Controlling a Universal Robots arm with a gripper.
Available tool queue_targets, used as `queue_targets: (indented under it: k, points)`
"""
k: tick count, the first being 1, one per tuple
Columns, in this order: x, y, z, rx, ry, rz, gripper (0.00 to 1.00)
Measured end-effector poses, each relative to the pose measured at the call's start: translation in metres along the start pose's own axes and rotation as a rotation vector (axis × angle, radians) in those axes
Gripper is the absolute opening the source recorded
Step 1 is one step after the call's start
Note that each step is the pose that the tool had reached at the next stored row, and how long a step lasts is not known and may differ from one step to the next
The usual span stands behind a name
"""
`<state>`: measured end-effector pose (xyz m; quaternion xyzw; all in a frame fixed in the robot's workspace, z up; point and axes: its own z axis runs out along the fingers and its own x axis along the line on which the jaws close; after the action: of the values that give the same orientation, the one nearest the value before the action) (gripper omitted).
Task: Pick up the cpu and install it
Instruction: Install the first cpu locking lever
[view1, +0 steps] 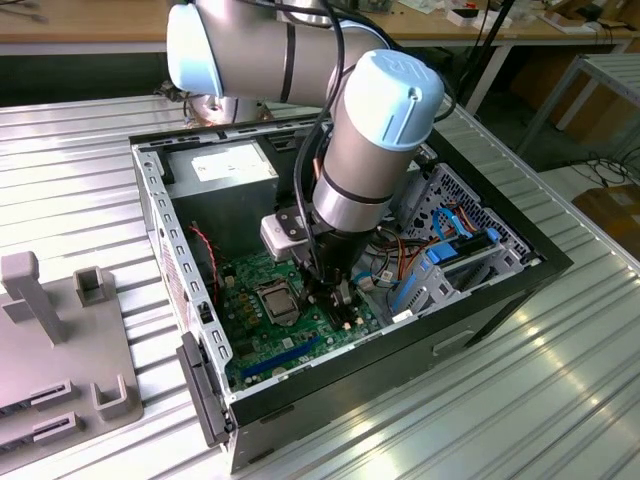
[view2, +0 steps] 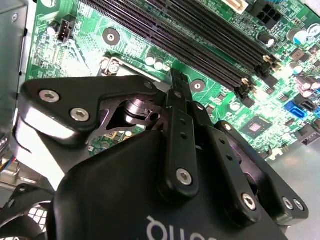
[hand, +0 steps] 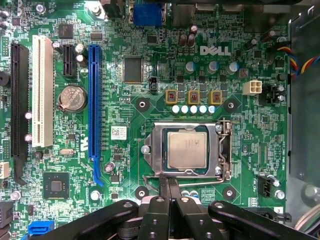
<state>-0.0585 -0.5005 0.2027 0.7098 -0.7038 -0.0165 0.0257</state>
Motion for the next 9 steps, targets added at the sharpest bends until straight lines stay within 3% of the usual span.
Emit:
queue_targets:
  k: [9]
  points:
    - [-0.0001,-0.0037,0.0018,0.0007,0.0033,-0.013,0.11]
